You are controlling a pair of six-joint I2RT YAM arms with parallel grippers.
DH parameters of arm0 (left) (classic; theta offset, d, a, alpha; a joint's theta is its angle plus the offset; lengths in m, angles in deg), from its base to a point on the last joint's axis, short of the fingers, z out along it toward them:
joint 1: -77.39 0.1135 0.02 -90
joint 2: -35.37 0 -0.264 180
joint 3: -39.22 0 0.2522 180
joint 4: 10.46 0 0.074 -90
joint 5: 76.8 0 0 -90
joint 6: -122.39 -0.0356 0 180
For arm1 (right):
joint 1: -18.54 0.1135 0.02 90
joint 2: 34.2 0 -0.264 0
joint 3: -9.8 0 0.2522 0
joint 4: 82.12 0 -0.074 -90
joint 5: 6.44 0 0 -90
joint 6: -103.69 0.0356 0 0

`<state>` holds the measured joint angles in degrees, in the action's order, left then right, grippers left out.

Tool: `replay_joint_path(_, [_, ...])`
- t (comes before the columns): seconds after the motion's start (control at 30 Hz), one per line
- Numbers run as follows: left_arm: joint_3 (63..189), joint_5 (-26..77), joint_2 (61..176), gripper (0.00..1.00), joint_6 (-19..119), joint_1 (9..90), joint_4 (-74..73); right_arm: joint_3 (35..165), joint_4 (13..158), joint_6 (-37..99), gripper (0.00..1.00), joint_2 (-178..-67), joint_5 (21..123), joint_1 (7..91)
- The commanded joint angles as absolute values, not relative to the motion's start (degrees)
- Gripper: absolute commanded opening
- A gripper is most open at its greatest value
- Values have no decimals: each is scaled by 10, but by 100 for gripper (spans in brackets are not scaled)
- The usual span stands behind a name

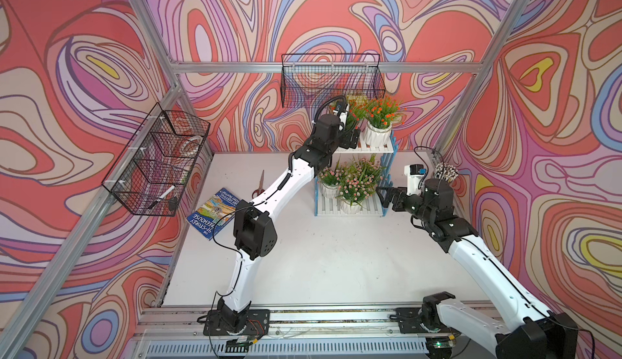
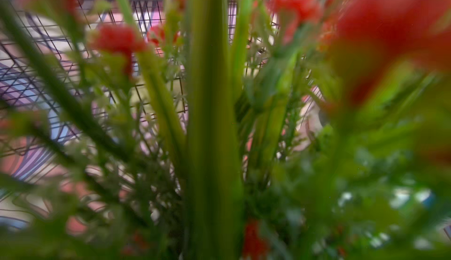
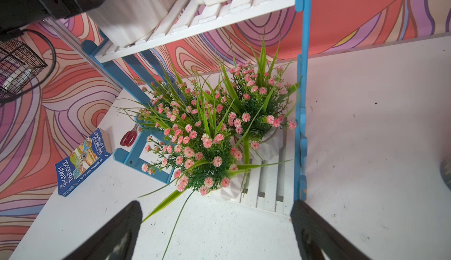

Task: Place the baby's breath potted plants on the rack by color
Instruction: Place the baby's breath potted plant on the rack.

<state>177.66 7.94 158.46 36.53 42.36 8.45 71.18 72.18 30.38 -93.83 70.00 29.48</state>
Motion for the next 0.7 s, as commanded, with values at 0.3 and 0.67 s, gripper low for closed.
replay_joint_path(0.3, [1710,104,1521,100,371,430,-50,707,736,296,98,-927,688,294])
replay_joint_path(0.67, [1663,125,1496,100,357,430,-143,704,734,296,98,-917,689,295])
